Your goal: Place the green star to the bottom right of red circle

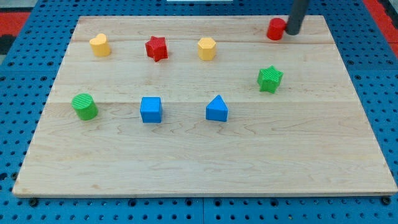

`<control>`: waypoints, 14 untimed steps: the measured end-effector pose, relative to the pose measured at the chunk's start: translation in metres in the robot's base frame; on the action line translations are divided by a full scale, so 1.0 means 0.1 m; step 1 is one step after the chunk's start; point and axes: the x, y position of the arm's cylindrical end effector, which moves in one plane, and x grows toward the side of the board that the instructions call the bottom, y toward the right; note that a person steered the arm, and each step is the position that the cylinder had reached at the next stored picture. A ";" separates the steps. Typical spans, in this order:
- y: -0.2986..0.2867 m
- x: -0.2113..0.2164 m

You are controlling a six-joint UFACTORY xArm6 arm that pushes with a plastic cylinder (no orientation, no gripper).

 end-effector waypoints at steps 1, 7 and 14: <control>-0.04 0.22; -0.83 1.32; -1.03 0.99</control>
